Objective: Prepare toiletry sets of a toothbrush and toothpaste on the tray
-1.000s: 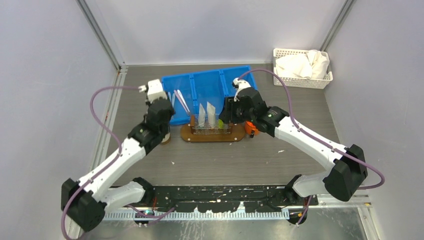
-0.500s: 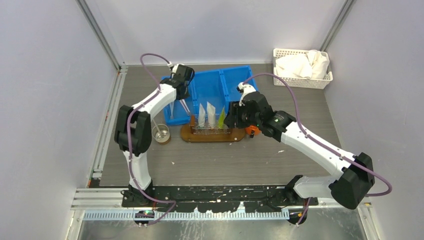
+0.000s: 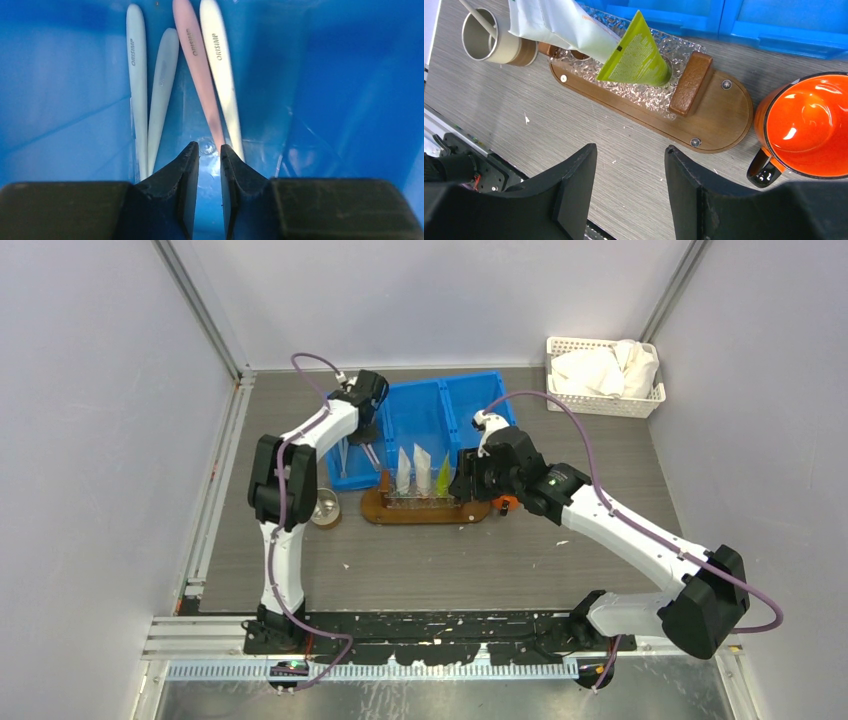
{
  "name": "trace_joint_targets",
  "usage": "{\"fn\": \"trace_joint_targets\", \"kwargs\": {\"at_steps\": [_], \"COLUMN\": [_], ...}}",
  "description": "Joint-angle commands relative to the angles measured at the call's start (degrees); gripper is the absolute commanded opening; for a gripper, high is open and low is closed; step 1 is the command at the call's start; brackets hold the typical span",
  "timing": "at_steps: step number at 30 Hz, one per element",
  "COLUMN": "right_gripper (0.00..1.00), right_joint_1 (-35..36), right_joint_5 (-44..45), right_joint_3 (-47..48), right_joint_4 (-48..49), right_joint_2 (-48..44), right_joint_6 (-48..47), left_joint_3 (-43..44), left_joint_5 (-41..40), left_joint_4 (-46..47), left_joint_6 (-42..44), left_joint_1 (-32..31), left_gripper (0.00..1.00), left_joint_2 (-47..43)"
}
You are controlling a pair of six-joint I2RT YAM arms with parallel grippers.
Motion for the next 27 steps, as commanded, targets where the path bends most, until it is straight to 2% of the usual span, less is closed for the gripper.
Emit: {"fn": "trace_joint_targets", "kwargs": {"at_steps": [1, 10, 19, 27], "right_gripper": [0.58, 0.57, 0.57, 0.57], "right_joint_1": [-0.54, -1.17, -2.10, -2.38], "right_joint_5": [-0.25, -0.98, -2.03, -2.33], "right_joint_3": [-0.57, -1.55, -2.47, -3.30], "right_joint_4": [0.21, 0.31, 1.36, 1.87], "right_joint_2": [-0.89, -0.45, 0.57, 0.36], "right_joint_6": [-1.65, -2.35, -2.61, -2.46], "left_joint_3": [2.01, 2.27, -4.54, -2.13], "left_joint_5": [0.94, 0.29, 1.23, 2.45], "left_joint_4": [-2.03, -0.53, 3.91, 4.58], "left_joint_6": [-0.88, -0.30, -1.52, -1.13], "left_joint_1": [0.83, 1.01, 1.00, 1.00], "left_gripper": [0.23, 0.19, 0.17, 0.19], "left_joint_2": [2.66, 4.98, -2.88, -2.54]}}
